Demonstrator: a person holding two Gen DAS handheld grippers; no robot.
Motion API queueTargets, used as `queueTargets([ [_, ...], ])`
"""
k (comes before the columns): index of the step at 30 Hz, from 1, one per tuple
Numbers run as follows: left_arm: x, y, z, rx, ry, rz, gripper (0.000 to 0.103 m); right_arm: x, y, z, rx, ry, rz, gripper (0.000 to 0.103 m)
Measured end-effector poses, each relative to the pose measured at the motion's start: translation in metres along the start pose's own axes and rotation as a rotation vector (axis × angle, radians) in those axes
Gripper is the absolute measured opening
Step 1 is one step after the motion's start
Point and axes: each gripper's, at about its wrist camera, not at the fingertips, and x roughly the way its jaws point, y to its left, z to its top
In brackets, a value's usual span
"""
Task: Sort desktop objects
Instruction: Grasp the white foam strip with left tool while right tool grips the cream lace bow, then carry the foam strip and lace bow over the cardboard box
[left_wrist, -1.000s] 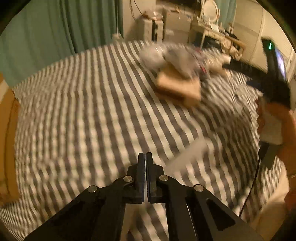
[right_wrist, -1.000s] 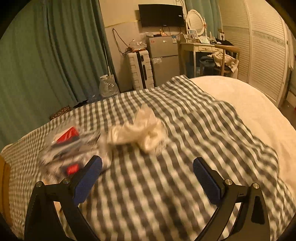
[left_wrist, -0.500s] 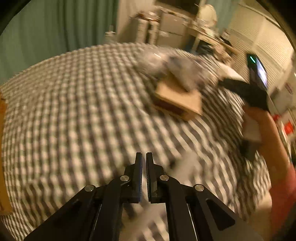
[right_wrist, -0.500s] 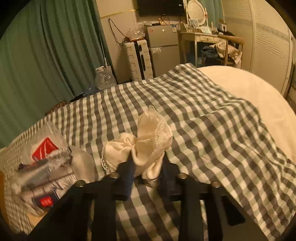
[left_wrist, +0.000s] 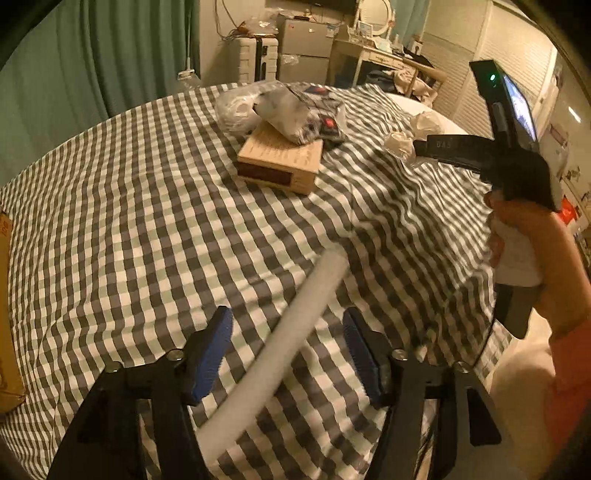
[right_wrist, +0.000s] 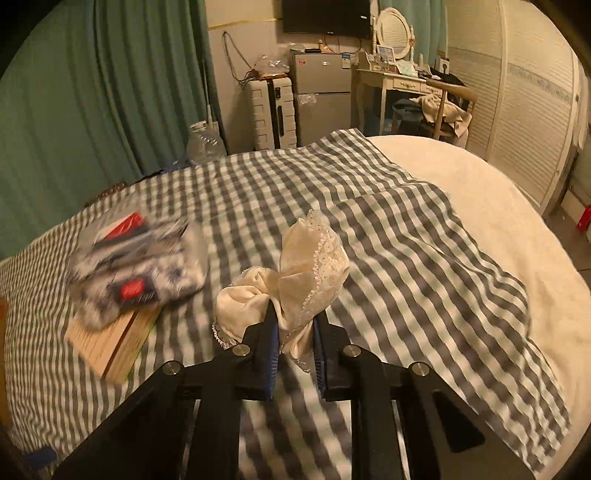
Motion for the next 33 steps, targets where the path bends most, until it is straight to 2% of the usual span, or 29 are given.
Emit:
queueTargets([
  [5,0.011,-0.002,-0.017,-0.012,0.048,0.003,0.066,-0.020,-0.001,-0.016,0.023,0.022,0.034,0.016],
  [8,0.029,0.004,-0.025,-0.010,0.089,0.050,0.066,-0.034,0.003,-0.020,0.017,0.017,0.044,0.016],
  [10,0.029,0.009,-0.026,-0.023,0.061,0.038,0.067,-0.042,0.003,-0.025,0.015,0.018,0.055,0.016],
  [13,0.029,0.008,-0.025,-0.006,0.059,0.038,0.064,-0.050,0.006,-0.031,0.010,0.031,0.068,0.016],
  [15,0.026,0.006,-0.025,0.014,0.051,0.029,0.024,-0.053,0.006,-0.033,0.012,0.039,0.081,0.016],
  [17,0.020,0.007,-0.024,0.018,0.052,0.015,0.013,-0.058,0.005,-0.034,0.016,0.037,0.088,0.016],
  [24,-0.017,0.005,-0.017,0.013,-0.017,0.025,0.011,-0.095,0.010,-0.035,0.002,-0.008,0.118,0.016],
  [28,-0.040,0.008,-0.008,-0.046,-0.047,0.016,0.011,-0.123,0.016,-0.036,-0.011,-0.026,0.157,0.016],
  [33,-0.082,0.008,0.008,-0.054,-0.117,0.056,0.011,-0.165,0.029,-0.039,-0.029,-0.053,0.210,0.015],
])
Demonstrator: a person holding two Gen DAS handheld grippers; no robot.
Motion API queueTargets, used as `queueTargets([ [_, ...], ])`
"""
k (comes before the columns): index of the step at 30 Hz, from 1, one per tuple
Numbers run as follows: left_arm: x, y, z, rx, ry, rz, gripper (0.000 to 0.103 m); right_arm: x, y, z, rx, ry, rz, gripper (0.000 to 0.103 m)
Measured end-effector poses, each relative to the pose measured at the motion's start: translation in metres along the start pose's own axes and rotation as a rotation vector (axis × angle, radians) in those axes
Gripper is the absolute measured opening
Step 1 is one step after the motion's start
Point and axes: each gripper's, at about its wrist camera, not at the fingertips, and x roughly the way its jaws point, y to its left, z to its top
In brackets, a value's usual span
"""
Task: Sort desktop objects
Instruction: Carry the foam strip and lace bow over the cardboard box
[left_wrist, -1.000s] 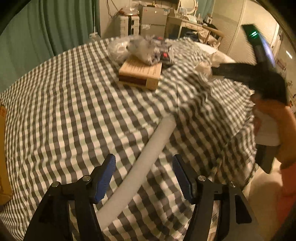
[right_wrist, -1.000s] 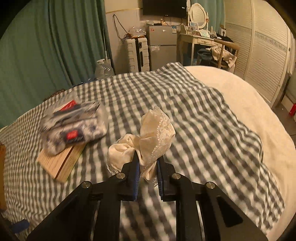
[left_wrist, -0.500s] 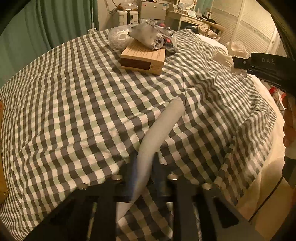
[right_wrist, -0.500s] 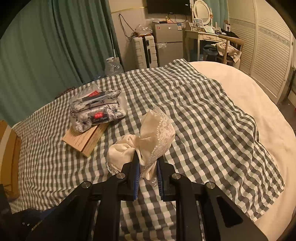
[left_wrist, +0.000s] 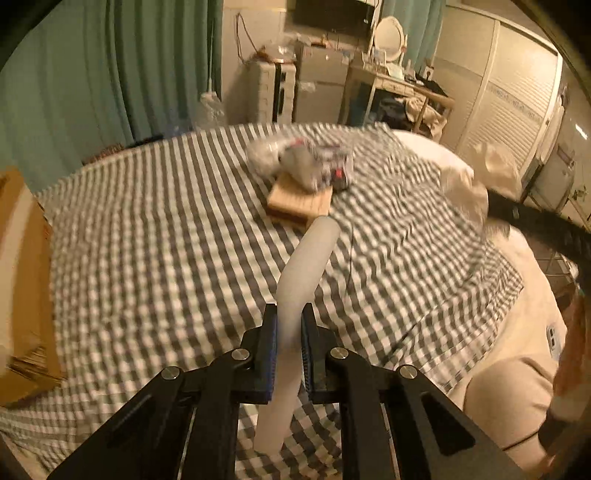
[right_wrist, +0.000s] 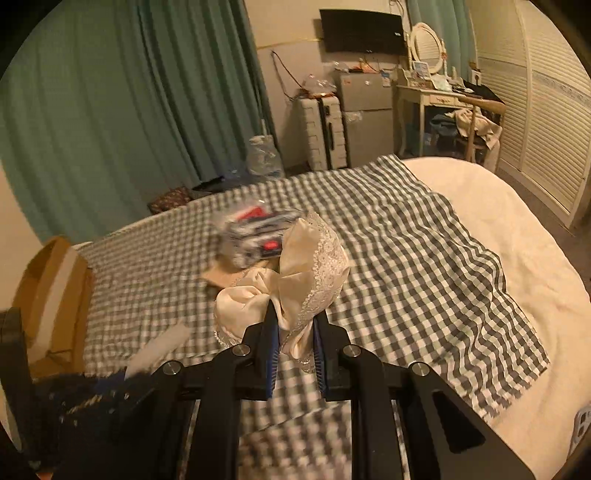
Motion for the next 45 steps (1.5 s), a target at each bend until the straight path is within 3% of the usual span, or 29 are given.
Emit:
queueTargets([
  [10,-0.090,0.033,0.033,-0.047,-0.153,0.042,0.011,-0.065,0.062,0.002,-0.102,-0.078,0.053,0.015],
  [20,-0.143,0.078,0.052,-0.083,-0.183,0.082,0.011,-0.104,0.125,0.021,-0.184,-0.132,0.105,0.015],
  [25,-0.162,0.099,0.058,-0.039,-0.197,0.123,0.012,-0.120,0.157,0.031,-0.210,-0.150,0.146,0.015],
  [37,-0.191,0.199,0.043,-0.132,-0.212,0.243,0.012,-0.099,0.253,0.039,-0.302,-0.101,0.270,0.016],
  [45,-0.183,0.271,0.016,-0.246,-0.192,0.282,0.012,-0.066,0.336,0.024,-0.398,-0.043,0.372,0.015],
])
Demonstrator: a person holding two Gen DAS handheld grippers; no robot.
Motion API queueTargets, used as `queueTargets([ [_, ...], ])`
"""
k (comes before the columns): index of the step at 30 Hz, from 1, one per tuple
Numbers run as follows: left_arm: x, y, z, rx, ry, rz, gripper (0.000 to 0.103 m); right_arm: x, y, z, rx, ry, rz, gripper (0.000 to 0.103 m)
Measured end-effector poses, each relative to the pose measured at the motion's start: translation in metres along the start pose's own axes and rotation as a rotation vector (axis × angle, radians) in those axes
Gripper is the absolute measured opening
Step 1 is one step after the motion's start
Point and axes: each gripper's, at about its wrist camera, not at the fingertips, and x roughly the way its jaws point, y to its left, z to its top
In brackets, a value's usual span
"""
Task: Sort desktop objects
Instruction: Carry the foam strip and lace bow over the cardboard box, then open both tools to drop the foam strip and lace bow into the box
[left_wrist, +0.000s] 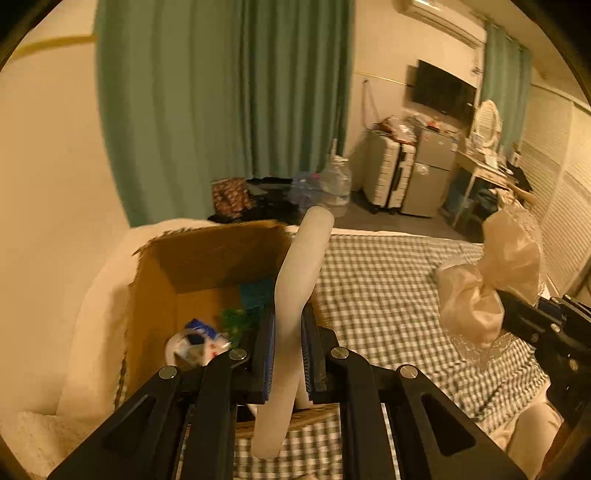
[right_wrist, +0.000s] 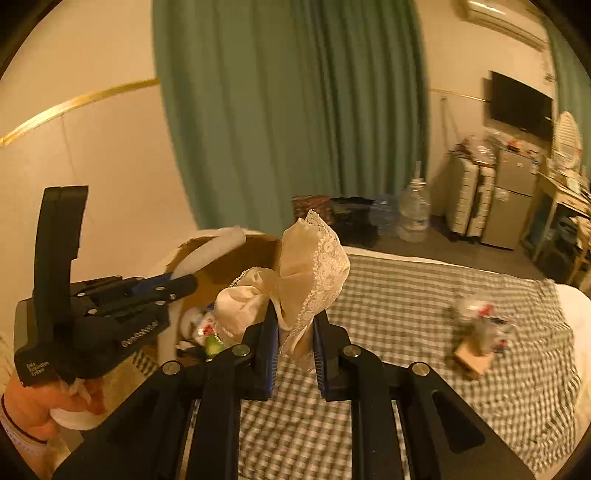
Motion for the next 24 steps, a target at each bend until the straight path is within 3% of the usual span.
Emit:
queueTargets([
  [5,0.027,0.038,-0.014,-0.074,0.035,0.018,0.012,0.052,0.033,-0.001,-0.033,0.072,0.041,0.015],
  [10,0.041,0.065,-0.019,-0.118,0.023,0.024,0.015,0.102,0.053,-0.006,-0.079,0.144,0.027,0.015],
  [12,0.046,0.071,-0.020,-0.123,0.017,0.028,0.033,0.115,0.062,-0.006,-0.089,0.154,0.022,0.017],
  [13,0.049,0.074,-0.020,-0.121,0.019,0.028,0.040,0.121,0.064,-0.006,-0.093,0.157,0.027,0.025],
  [14,0.051,0.077,-0.021,-0.122,0.020,0.048,0.053,0.125,0.066,-0.005,-0.097,0.157,0.028,0.034],
  [15,0.052,0.080,-0.023,-0.120,0.019,0.078,0.069,0.127,0.067,-0.005,-0.100,0.144,0.008,0.049],
  [16,0.052,0.083,-0.024,-0.118,0.011,0.091,0.077,0.125,0.068,-0.003,-0.099,0.128,-0.031,0.064],
  [17,0.052,0.086,-0.025,-0.119,0.003,0.094,0.089,0.124,0.065,-0.003,-0.094,0.109,-0.053,0.070],
  [18,0.051,0.087,-0.026,-0.123,-0.008,0.093,0.092,0.121,0.058,-0.004,-0.070,0.087,-0.051,0.075],
  [24,0.049,0.087,-0.034,-0.151,0.004,0.087,0.098,0.103,0.022,0.000,0.045,0.030,-0.088,0.077],
])
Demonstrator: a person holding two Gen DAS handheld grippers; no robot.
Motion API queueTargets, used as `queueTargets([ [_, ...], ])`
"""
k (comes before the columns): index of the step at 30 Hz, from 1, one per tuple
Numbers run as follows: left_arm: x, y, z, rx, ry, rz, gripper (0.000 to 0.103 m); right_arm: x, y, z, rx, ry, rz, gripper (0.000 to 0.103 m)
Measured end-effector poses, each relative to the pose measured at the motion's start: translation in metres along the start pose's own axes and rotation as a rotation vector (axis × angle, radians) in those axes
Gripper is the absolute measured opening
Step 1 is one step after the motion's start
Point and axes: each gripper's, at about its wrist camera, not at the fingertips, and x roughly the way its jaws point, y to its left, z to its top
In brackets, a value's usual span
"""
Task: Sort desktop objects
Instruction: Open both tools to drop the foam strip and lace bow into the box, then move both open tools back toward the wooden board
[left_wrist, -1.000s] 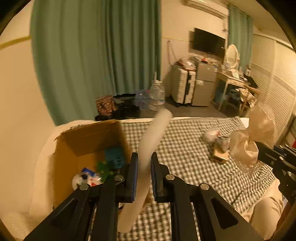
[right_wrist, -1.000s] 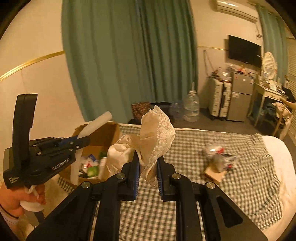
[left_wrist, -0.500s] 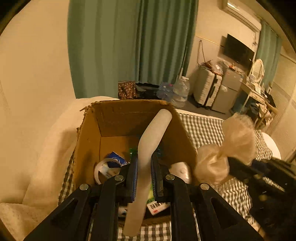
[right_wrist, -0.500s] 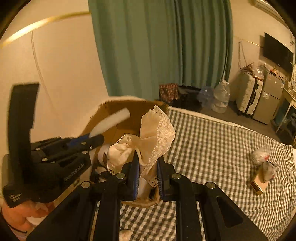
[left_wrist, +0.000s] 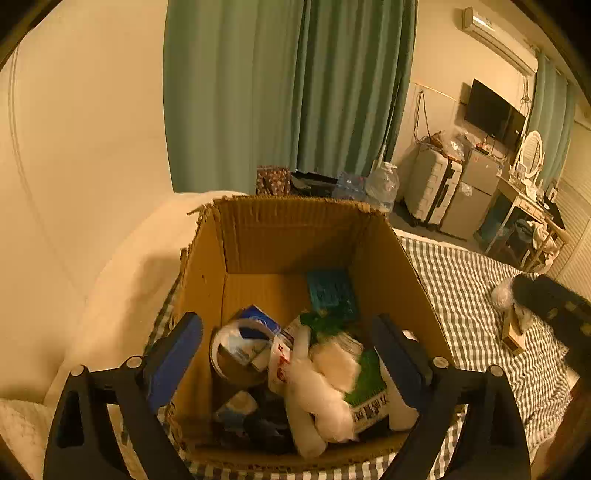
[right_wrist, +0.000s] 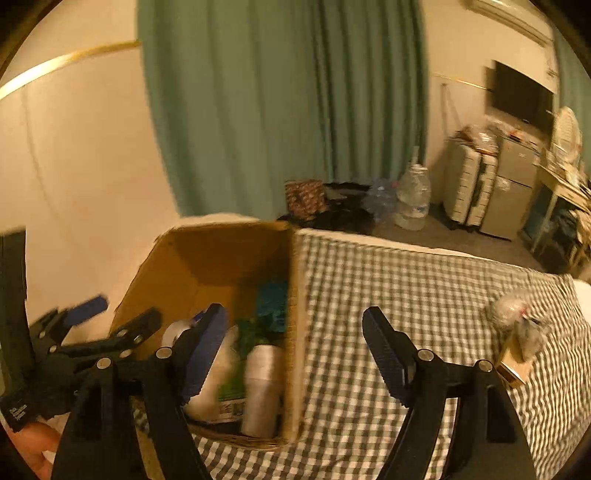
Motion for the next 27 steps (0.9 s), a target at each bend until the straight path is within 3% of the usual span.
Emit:
queueTargets([
  [5,-0.013,-0.024,-0.009,0.070,-0.013,0.046,0.100,-0.032,-0.036,-0.001,0.061,-0.054,-0.027,0.083],
  [9,-0.040,-0.068,-0.024,0.181,-0.079,0.094,0.103,-0.065,-0.071,-0.006,0.076,-0.106,-0.096,0.084],
  [14,-0.053,-0.115,-0.038,0.224,-0.051,-0.005,0.103,-0.103,-0.112,-0.009,0.105,-0.161,-0.167,0.089],
  [19,-0.052,-0.168,-0.058,0.238,-0.003,-0.045,0.103,-0.121,-0.161,-0.023,0.157,-0.161,-0.197,0.098],
  [23,-0.041,-0.213,-0.076,0.276,0.027,-0.068,0.103,-0.122,-0.199,-0.045,0.136,-0.160,-0.226,0.098],
  [27,-0.024,-0.264,-0.097,0.323,0.056,-0.089,0.103,-0.105,-0.247,-0.077,0.168,-0.094,-0.246,0.098],
])
